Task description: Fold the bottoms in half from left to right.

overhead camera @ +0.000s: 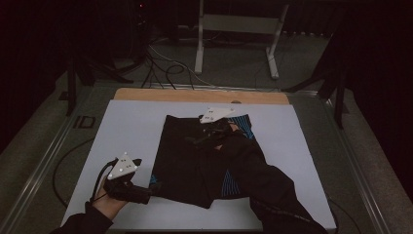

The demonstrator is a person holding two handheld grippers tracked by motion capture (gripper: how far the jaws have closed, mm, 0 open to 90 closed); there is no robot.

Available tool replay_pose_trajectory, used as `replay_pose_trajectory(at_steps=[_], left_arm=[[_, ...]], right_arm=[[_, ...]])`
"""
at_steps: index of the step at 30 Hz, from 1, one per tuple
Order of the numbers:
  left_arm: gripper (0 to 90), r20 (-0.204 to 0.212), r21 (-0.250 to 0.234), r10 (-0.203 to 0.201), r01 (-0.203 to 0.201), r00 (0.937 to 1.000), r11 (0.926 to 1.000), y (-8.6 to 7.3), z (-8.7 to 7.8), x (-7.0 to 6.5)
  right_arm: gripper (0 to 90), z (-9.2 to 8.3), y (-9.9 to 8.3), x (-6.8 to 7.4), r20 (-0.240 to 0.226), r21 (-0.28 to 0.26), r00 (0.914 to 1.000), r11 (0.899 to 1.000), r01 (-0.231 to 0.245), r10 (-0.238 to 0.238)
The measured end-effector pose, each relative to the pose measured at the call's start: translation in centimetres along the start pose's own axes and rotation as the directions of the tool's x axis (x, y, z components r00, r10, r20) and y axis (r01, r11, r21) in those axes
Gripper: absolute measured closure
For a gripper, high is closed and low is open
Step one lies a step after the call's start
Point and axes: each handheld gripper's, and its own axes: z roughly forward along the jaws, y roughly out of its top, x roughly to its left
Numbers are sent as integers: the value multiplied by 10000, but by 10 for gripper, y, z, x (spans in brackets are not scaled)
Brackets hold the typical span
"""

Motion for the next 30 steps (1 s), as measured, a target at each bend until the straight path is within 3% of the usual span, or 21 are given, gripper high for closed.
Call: replay_pose_trajectory(at_steps=[10,12,14,18,24,30], left_arm=[[0,39,393,-81,79,10000,9992,-18,14,8],[0,42,442,-107,105,9999,9990,-19,15,8],[0,20,516,-147,145,9999,9986,-21,17,10],[0,32,657,-12,10,10000,9978,-26,22,11],[0,112,983,-268,256,9996,9948,-36,30,17],[0,309,1184,-852,810,9959,9897,-42,34,22]], right_arm=[[94,32,5,0,-264,235,9994,9995,-198,204],[94,37,4,-1,-165,163,9999,9999,-34,37],[94,42,5,-1,-313,202,9992,9995,-241,247],[94,54,6,0,-370,212,9989,9994,-275,282],[94,72,5,0,-491,305,9981,9989,-350,364],[94,84,3,1,-593,430,9974,9983,-381,406]])
